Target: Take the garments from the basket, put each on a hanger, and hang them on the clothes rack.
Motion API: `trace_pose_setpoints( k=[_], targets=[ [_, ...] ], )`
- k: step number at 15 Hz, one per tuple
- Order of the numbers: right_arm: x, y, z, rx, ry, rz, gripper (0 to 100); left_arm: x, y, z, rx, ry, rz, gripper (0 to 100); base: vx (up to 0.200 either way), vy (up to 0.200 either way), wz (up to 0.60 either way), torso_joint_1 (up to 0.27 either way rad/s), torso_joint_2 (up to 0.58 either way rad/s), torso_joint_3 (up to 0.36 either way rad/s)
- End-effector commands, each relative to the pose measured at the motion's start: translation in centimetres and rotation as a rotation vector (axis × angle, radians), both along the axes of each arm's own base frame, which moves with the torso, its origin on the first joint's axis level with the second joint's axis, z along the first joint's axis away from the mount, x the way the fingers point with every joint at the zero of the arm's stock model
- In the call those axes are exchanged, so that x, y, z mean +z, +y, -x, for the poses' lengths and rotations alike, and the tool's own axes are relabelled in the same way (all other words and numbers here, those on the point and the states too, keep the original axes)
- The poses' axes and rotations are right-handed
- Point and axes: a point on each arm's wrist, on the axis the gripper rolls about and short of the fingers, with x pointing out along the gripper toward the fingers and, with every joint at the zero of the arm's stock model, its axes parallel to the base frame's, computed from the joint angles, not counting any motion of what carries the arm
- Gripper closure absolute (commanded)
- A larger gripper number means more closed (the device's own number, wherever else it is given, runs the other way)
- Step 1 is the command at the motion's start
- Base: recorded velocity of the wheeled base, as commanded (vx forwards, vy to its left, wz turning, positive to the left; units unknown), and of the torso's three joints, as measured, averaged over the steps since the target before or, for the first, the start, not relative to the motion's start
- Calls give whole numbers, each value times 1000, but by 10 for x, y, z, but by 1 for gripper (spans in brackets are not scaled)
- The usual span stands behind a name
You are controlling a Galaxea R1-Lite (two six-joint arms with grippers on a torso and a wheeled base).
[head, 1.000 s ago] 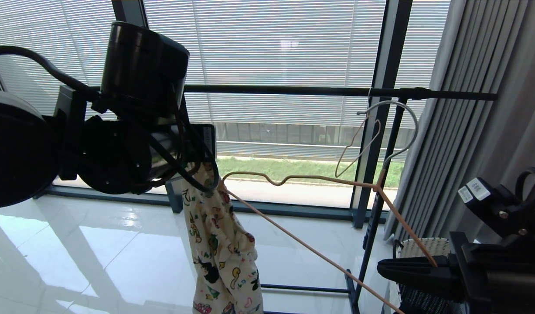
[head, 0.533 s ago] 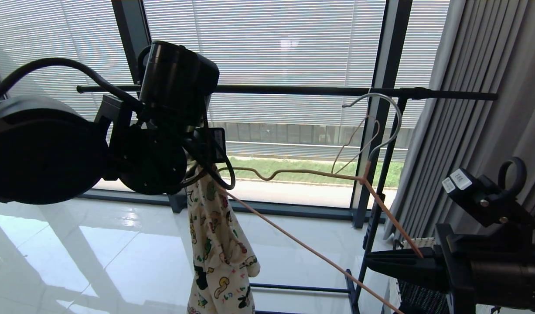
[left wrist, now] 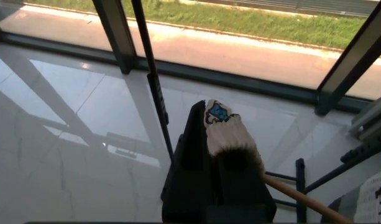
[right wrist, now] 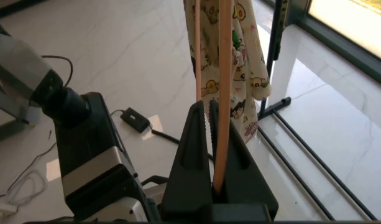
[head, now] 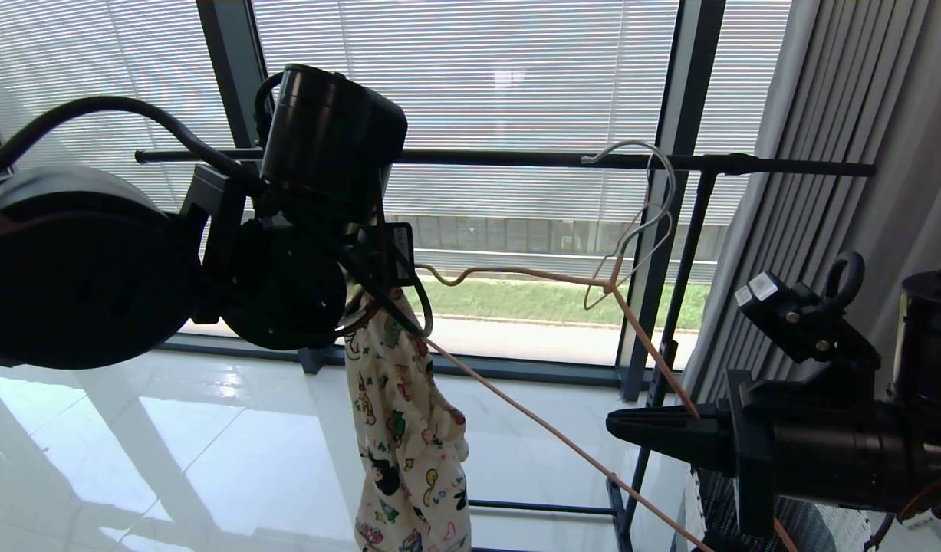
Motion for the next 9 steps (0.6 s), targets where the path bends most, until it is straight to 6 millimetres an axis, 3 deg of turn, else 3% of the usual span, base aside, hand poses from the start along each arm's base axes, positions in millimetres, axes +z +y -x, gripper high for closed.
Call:
trace_pose_setpoints(
  k=[1,5,9],
  targets=[
    [-4,4,-4,0,11,10,100,4,-7,8,-31,-12,15,100,0,0,0,0,0,0],
    [-1,8,-8,1,5,6,100,5,-40,38,-172,-11,43,100,0,0,0,0,0,0],
    [-3,12,-7,-2,4,19,100,9,-57,57,-352,19,89,100,0,0,0,0,0,0]
  ],
)
